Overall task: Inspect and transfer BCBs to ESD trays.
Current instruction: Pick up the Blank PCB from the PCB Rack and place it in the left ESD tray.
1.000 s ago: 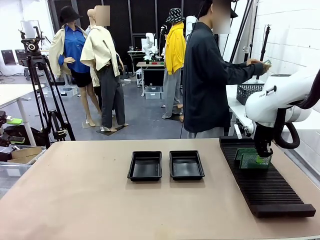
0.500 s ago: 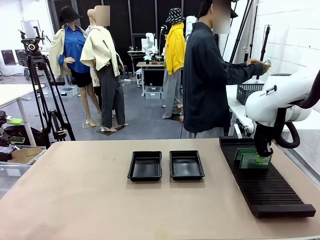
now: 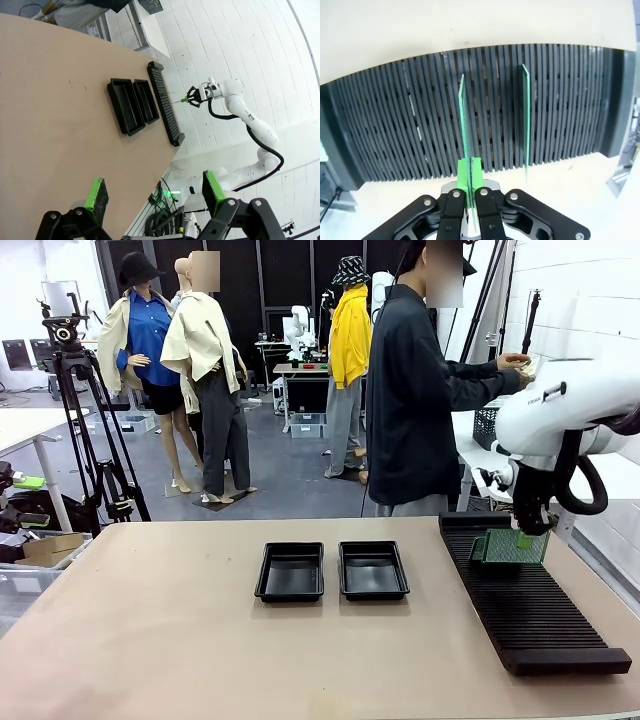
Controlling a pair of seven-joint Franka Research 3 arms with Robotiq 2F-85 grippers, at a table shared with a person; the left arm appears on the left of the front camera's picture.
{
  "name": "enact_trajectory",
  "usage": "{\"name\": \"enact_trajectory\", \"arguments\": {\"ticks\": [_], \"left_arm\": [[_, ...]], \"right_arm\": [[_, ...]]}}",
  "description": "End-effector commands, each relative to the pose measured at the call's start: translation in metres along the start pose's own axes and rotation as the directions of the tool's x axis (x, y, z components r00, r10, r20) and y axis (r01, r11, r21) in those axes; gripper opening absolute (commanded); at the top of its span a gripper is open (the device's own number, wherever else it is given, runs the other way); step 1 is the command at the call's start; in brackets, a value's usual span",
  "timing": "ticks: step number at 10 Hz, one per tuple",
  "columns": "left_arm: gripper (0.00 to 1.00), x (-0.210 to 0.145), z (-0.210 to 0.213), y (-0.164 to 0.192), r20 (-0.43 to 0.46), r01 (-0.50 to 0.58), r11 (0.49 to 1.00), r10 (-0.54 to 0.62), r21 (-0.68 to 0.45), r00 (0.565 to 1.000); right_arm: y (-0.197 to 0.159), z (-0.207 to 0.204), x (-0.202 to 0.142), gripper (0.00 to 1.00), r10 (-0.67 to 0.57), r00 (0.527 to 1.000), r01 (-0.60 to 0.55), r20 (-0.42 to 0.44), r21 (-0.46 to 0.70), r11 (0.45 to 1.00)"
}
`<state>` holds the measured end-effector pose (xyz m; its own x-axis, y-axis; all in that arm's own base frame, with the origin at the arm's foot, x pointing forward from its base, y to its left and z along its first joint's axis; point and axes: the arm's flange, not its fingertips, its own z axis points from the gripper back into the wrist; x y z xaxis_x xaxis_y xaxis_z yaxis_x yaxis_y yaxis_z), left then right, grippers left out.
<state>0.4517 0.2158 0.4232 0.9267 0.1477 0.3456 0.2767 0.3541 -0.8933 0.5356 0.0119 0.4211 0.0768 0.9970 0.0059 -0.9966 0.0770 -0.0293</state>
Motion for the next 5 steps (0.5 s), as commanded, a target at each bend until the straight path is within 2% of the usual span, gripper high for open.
{"name": "enact_trajectory", "arguments": {"ticks": [1, 5], "left_arm": [[1.0, 0.0, 0.001, -0.002, 0.002, -0.016, 1.0, 0.016, 0.008, 1.0], [1.0, 0.0, 0.001, -0.002, 0.002, -0.016, 1.0, 0.016, 0.008, 1.0]], "right_arm": [[0.001, 0.02, 0.006, 0.0, -0.001, 1.0, 0.001, -0.012, 0.004, 1.0], [0.007, 0.058, 0.02, 0.0, -0.045, 0.998, 0.044, -0.045, -0.004, 0.999]]}}
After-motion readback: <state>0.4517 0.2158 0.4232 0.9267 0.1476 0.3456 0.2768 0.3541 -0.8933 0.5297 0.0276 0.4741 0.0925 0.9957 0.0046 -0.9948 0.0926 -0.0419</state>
